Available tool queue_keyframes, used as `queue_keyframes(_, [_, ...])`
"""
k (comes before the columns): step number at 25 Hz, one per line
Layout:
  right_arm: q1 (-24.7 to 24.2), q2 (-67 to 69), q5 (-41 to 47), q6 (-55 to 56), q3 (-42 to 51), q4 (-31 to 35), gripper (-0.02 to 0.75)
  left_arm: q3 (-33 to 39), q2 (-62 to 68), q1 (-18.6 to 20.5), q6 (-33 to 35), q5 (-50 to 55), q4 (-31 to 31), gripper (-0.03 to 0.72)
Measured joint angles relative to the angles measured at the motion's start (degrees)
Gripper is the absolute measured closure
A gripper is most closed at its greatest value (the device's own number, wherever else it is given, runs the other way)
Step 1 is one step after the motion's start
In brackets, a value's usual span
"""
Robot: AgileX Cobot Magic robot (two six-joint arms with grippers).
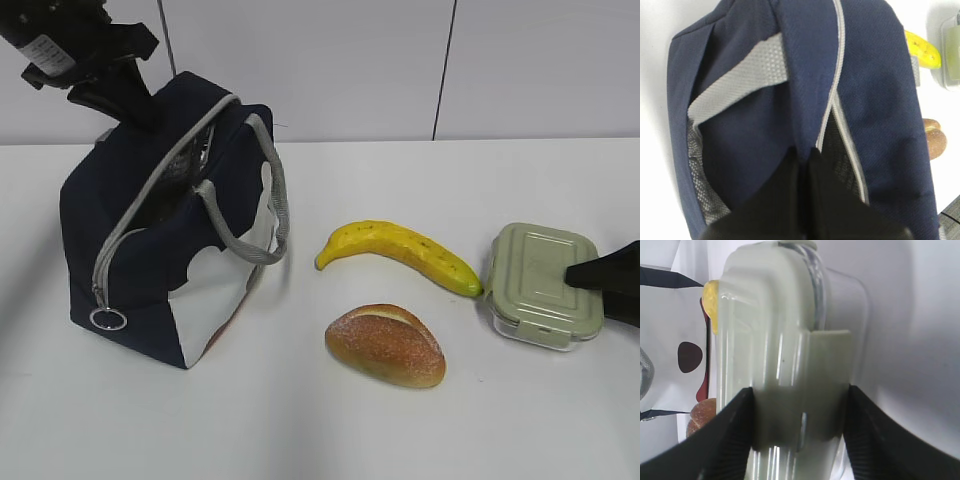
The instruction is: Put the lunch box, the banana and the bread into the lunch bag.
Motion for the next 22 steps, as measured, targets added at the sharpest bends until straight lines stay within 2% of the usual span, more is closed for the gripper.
queue_keyframes(14, [0.0, 0.0, 0.0, 0.0, -0.1, 0.6, 0.355, 0.0, 0.0, 0.0, 0.0, 0.0, 0.0, 0.69])
queue_keyframes(22, [0.0, -1.5, -0.3, 3.7, -2.5, 0.1, 0.356, 0.0, 0.0, 0.0, 0.0, 0.0, 0.0, 0.69])
